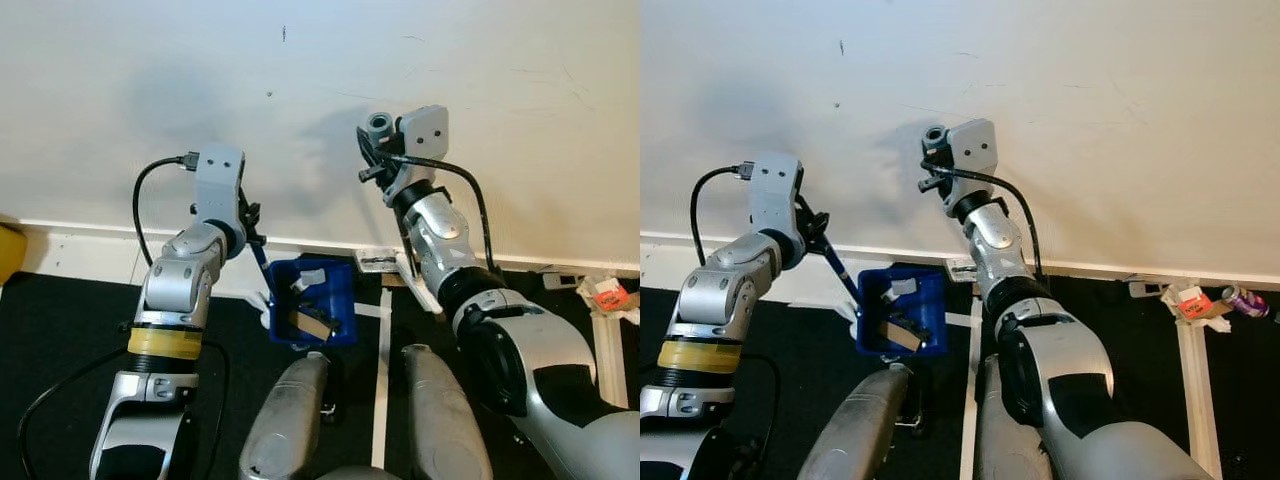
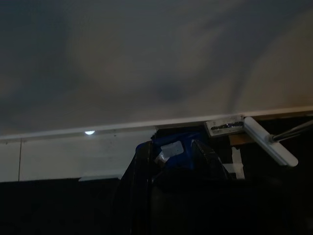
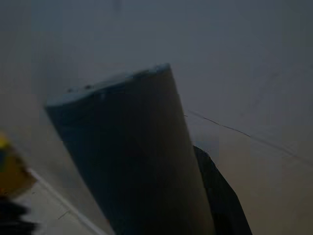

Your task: Sweep floor

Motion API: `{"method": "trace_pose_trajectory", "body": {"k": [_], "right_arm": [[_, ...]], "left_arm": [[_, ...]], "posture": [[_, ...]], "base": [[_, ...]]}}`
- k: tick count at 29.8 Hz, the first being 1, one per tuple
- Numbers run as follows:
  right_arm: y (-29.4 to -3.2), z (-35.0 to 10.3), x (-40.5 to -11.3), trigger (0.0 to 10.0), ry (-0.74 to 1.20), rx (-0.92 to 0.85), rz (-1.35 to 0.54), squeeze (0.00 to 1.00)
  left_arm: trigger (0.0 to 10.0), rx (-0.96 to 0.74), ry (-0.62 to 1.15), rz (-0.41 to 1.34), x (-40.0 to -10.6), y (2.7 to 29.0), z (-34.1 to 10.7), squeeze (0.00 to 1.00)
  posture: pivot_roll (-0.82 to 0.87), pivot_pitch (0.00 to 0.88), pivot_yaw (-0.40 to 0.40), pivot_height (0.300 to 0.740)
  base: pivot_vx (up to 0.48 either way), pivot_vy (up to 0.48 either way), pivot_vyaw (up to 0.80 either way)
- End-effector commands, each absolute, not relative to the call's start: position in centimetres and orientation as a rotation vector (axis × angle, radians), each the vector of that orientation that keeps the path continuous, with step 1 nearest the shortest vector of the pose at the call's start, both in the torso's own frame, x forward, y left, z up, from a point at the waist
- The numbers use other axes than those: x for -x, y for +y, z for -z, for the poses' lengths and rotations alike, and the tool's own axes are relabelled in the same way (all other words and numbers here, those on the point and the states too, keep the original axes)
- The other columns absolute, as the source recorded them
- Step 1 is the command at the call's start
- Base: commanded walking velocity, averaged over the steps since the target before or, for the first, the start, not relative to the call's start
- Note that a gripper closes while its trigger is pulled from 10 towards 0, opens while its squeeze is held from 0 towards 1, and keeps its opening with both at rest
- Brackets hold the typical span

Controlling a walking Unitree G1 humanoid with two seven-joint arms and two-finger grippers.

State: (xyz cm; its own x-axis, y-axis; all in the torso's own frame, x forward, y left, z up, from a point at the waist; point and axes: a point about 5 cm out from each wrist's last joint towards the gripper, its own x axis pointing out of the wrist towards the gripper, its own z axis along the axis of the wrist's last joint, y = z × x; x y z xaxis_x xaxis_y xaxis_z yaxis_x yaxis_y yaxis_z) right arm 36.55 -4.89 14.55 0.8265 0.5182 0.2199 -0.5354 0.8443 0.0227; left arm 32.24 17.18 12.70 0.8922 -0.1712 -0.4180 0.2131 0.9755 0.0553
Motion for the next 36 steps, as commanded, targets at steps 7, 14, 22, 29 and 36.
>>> {"method": "trace_pose_trajectory", "body": {"k": [7,14,22,29,36], "right_arm": [[1.5,-18.4,-33.6,10.0,-0.433,-0.363,-0.895,0.00],[2.4,-23.0,-30.4,10.0,-0.551,-0.563,-1.095,0.00],[-0.5,-25.9,-28.4,10.0,-0.534,-0.677,-1.210,0.00],[-4.2,-26.2,-29.2,10.0,-0.539,-0.560,-1.110,0.00],[-10.0,-22.1,-30.5,10.0,-0.404,-0.373,-0.816,0.00]], "left_arm": [[10.0,-0.040,0.488,0.261,-31.7,15.9,-10.9,0.00],[10.0,-0.043,0.489,0.267,-32.0,15.8,-10.8,0.00],[10.0,-0.045,0.482,0.267,-32.3,15.8,-10.9,0.00],[10.0,-0.045,0.478,0.269,-32.5,15.6,-10.8,0.00],[10.0,-0.035,0.459,0.249,-32.7,16.2,-11.2,0.00]], "posture": [[0.12,0.274,0.047,0.740],[0.10,0.269,0.052,0.740],[0.08,0.260,0.051,0.740],[0.07,0.254,0.047,0.740],[0.06,0.248,0.044,0.740]], "base": [[0.000,0.000,0.00],[0.000,0.000,0.00],[0.000,0.000,0.00],[0.000,0.000,0.00],[0.000,0.000,0.00]]}}
